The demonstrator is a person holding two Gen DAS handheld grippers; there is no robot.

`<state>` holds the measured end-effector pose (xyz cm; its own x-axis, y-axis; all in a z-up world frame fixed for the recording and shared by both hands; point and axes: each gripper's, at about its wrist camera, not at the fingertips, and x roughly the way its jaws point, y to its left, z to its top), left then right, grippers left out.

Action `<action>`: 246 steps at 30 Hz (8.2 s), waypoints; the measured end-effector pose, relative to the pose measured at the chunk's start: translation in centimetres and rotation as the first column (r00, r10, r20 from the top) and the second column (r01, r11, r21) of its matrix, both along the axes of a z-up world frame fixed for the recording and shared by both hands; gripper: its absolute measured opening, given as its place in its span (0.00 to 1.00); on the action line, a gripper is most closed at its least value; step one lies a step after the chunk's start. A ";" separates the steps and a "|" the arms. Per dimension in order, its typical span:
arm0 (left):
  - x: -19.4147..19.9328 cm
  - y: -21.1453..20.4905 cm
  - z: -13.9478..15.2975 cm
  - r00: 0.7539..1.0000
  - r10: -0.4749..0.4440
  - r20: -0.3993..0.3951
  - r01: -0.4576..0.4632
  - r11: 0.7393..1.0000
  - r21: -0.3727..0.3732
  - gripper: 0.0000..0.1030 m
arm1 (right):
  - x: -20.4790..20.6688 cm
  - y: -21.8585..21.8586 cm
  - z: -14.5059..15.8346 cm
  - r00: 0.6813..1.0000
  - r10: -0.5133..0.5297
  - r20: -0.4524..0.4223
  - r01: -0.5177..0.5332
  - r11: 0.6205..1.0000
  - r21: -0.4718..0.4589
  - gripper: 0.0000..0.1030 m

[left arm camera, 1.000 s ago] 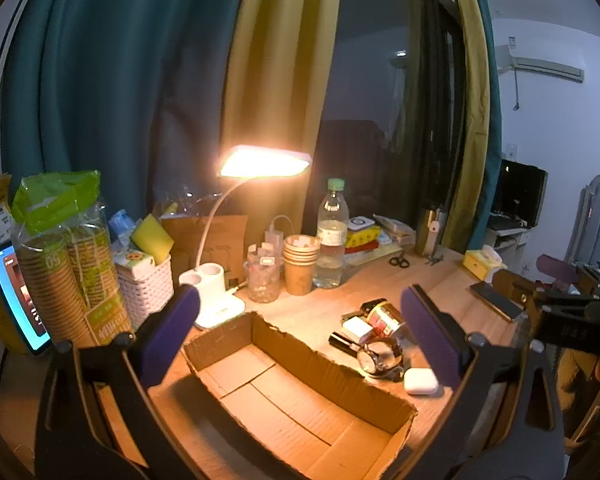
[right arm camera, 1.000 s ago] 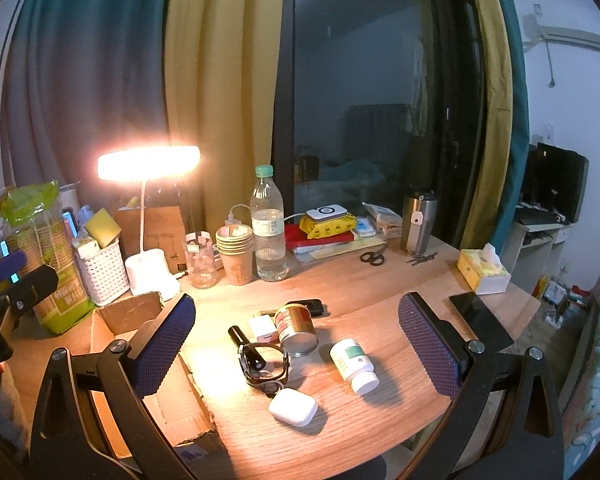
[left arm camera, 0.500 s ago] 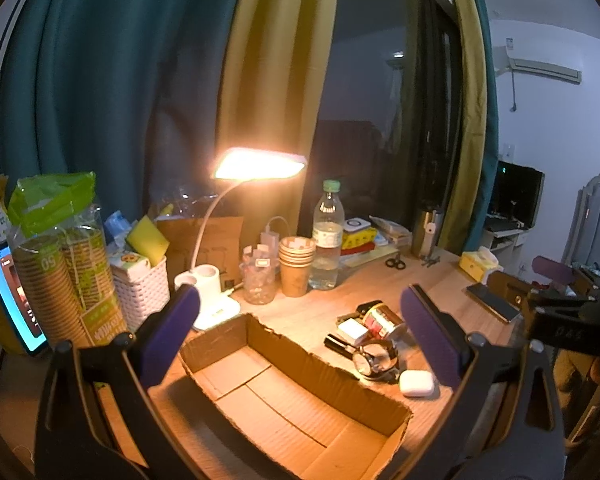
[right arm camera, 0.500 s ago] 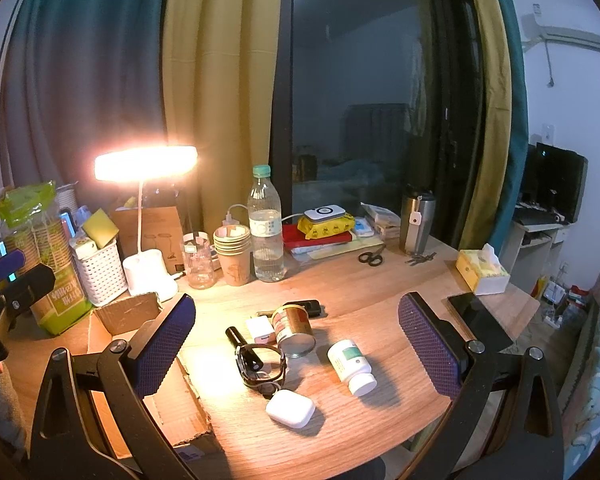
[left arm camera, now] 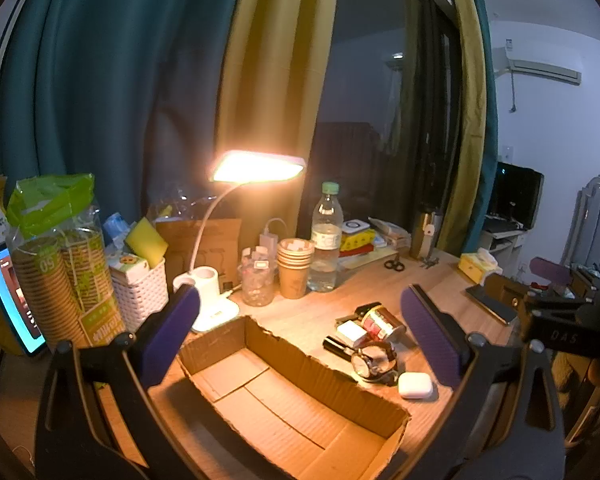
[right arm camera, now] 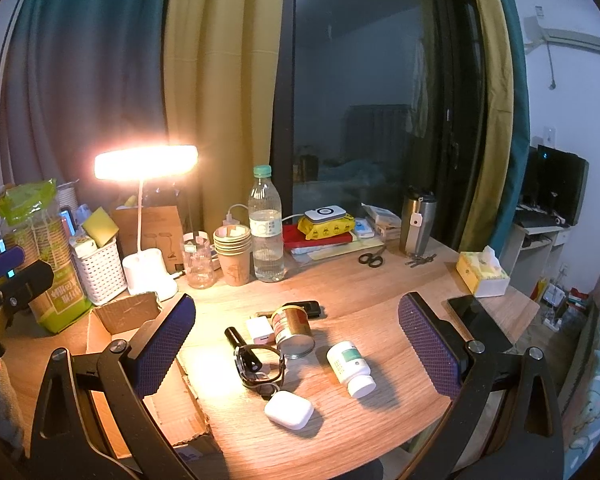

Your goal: Organize rigid objects

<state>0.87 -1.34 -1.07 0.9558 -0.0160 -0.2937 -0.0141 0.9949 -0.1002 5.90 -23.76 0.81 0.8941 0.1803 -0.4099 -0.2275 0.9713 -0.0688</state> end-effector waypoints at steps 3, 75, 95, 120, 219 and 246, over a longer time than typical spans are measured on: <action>0.3 0.1 0.0 1.000 0.004 -0.002 -0.004 1.000 -0.002 0.98 | 0.2 -0.1 0.0 1.000 0.004 -0.005 -0.004 1.000 0.001 1.00; 8.9 1.9 -17.1 0.761 0.013 -0.649 -0.106 0.989 -0.104 0.23 | 9.0 0.8 -18.1 0.897 0.095 -0.432 -0.176 0.972 -0.152 0.76; 8.4 1.6 -17.8 0.825 0.027 -0.565 -0.100 0.990 -0.098 0.14 | 8.6 1.5 -14.1 0.908 0.146 -0.393 -0.203 0.973 -0.108 0.58; 7.9 2.4 -17.8 0.855 0.016 -0.518 -0.117 0.980 -0.163 0.14 | 3.5 10.9 -10.0 0.817 0.458 -0.351 -0.494 0.869 -0.015 0.58; 7.9 3.1 -18.0 0.852 0.045 -0.522 -0.144 0.978 -0.151 0.14 | 14.8 -5.0 -16.2 0.892 0.050 -0.450 -0.108 0.989 -0.104 0.53; 7.9 2.8 -17.9 0.852 0.042 -0.521 -0.137 0.980 -0.145 0.14 | 10.8 -1.7 -9.1 0.936 0.157 -0.314 -0.190 0.979 -0.077 0.48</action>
<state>8.77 1.49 -18.96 0.6687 -0.0329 -0.7428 -0.1989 0.9547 -0.2214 16.71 -25.47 -8.29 0.6821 0.2630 -0.6823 -0.4178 0.9059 -0.0684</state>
